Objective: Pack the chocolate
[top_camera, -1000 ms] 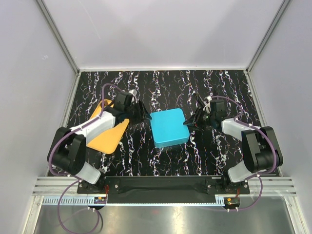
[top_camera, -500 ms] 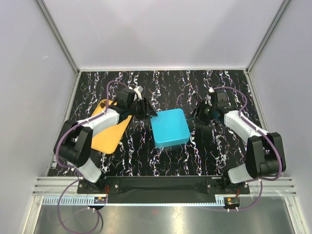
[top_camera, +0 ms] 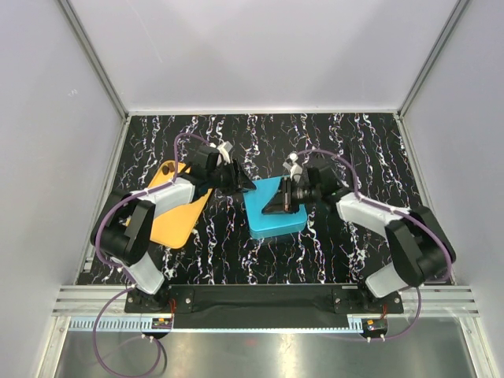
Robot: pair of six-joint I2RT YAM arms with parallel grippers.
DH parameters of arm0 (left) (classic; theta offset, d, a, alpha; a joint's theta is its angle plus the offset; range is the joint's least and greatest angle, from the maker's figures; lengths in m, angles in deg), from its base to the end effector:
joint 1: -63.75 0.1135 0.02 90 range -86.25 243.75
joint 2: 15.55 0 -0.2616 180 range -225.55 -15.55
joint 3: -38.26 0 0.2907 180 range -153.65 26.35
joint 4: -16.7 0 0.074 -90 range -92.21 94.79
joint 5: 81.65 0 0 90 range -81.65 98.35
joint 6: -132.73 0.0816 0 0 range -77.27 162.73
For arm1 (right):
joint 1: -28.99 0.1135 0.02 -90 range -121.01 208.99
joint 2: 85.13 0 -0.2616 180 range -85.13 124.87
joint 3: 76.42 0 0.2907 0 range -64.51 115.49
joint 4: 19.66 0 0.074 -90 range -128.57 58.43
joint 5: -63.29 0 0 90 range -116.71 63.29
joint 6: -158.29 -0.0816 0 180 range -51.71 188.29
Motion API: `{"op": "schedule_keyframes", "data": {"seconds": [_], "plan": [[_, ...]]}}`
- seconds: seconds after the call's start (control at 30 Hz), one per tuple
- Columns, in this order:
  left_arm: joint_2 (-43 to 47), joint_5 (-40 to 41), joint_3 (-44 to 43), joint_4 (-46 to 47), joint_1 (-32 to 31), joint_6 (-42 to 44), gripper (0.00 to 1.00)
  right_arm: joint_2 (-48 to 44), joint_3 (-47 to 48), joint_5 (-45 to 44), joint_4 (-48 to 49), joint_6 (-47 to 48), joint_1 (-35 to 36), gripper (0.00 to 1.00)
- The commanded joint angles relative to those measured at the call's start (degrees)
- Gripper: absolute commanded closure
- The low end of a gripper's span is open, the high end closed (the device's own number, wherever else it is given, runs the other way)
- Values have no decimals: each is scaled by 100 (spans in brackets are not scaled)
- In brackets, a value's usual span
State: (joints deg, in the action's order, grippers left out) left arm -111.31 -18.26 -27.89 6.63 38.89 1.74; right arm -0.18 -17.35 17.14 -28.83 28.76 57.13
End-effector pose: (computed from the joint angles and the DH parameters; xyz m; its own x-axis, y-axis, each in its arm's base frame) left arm 0.3585 -0.2064 0.1363 -0.8890 -0.2344 -0.3933 0.1398 0.6790 -0.7207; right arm 0.2972 0.2231 0.1709 -0.9254 0.0256 -0.3782 -0.3257 0.4566 0.8279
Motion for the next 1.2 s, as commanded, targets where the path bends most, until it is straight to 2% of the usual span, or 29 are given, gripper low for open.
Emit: {"op": "schedule_keyframes", "data": {"seconds": [0.0,0.07,0.13,0.27,0.37,0.47,0.5,0.57,0.6,0.63,0.73,0.77,0.8,0.87,1.0,1.17], "plan": [[-109,191,168,-132,-19,109,52,599,-619,694,1851,-706,7,87],[-100,226,203,-167,-19,144,52,960,-830,642,1992,-635,7,88],[-109,262,203,-176,-27,162,52,1462,-988,799,2598,-775,7,90],[-109,349,151,-324,-19,197,52,1631,-1112,835,2855,-925,16,92],[-65,385,-16,-491,-19,241,52,1254,-858,721,2233,-672,7,91],[171,411,-367,-843,-19,311,52,621,-279,458,969,-144,-1,87],[433,437,-455,-948,-19,337,52,245,-94,179,138,22,7,85],[733,560,-771,-1317,-19,381,50,-291,529,-209,-796,523,7,76],[1074,621,-1042,-1492,-19,451,48,-451,958,-724,-1611,699,7,72],[1234,683,-1167,-1816,-19,495,46,-618,1145,-1016,-1950,910,7,68],[2040,867,-1501,-2257,-19,654,36,-1268,1681,-2221,-2918,1262,7,46],[2244,964,-1537,-2329,-19,689,33,-1575,1778,-2528,-3103,1350,-1,17],[2429,1017,-1555,-2373,-19,776,24,-1743,1858,-3027,-3357,1412,7,1],[3016,1201,-1555,-2487,-19,873,1,-2164,2034,-3504,-3534,1536,7,0],[3792,1447,-1231,-2628,-36,1242,1,-2816,1991,-4794,-3719,1501,7,0],[4504,1502,-519,-2497,-27,1436,1,-3457,1587,-5948,-3834,1246,-1,0]]}}
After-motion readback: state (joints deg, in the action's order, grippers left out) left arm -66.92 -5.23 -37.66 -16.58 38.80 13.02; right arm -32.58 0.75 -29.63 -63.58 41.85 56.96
